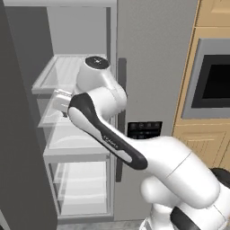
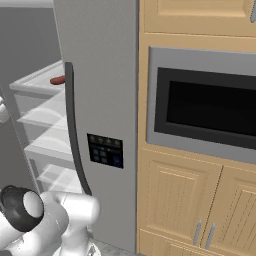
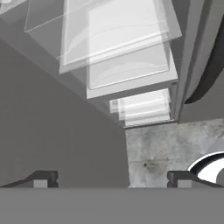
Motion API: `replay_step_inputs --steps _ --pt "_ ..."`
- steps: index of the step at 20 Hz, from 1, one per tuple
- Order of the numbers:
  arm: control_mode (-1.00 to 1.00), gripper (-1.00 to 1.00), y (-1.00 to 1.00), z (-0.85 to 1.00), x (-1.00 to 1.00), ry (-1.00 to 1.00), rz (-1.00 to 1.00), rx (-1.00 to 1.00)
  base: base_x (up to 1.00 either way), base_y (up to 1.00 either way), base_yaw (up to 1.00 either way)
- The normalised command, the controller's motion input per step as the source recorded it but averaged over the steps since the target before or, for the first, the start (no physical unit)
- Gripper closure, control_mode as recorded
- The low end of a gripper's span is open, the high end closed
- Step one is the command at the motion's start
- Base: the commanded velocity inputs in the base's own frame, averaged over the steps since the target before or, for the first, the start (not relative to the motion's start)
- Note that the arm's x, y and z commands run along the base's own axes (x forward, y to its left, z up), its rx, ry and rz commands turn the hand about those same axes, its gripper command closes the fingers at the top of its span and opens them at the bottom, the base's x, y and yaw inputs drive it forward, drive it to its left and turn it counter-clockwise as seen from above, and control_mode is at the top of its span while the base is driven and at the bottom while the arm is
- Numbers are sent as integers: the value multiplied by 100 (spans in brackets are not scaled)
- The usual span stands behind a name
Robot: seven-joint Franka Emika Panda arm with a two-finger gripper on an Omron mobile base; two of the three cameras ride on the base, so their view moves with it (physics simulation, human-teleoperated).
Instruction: Move the hot dog bun to the plate on the dining table and place the condiment next to that plate. Then navigate to the fridge and take the sausage and place it on the plate as well.
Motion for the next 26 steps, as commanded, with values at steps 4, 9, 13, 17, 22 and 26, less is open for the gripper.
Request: replay_step_inputs --steps 4,9,13,17,22,26 --pt "-100 -100 -100 -4 -21 -6 7 0 0 0 0" --pt "-100 -100 -100 0 0 -8 3 -4 0 0 0" --pt "-100 -100 -97 -5 0 -13 0 -14 0 0 0" --pt "100 -100 -33 -8 -1 -6 -1 -8 0 1 -3" --pt "100 -100 0 0 0 0 0 0 7 78 -32" --pt "100 -100 0 0 0 0 0 0 16 73 -38"
